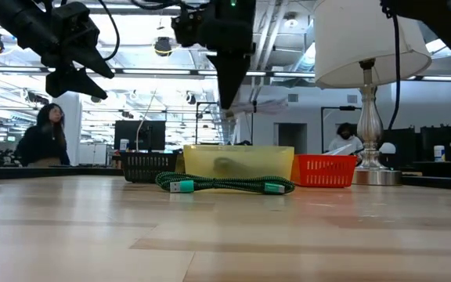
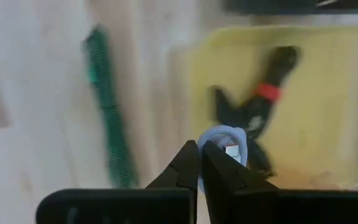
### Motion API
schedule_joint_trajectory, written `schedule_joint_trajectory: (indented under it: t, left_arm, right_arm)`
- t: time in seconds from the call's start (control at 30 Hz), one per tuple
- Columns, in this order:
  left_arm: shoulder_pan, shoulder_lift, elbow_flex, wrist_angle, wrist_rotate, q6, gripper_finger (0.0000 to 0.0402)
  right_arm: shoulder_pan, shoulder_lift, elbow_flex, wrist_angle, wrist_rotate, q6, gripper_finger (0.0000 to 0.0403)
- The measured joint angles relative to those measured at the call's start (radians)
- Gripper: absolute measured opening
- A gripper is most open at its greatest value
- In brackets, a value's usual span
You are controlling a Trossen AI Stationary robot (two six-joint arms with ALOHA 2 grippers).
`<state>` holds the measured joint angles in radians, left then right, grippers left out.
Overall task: Pick and place items into bin
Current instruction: Put the light blue charger cable into the yellow bin
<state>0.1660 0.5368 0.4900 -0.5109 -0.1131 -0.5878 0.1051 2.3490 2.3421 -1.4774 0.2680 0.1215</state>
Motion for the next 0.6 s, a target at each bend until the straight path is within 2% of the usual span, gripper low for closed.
schedule_joint_trajectory:
  t: [0.4, 0.6]
  left_arm:
    - [0.000, 0.000, 0.000, 0.002, 0.000, 0.000, 0.0258]
    - [0.000, 0.000, 0.000, 0.000, 0.000, 0.000, 0.0258]
  right_arm:
    - [-0.214, -0.051, 0.004, 0.047, -0.011, -0.111, 0.0001]
    - [-0.292, -0.051, 0.004, 0.116, -0.058, -0.131, 0.0004]
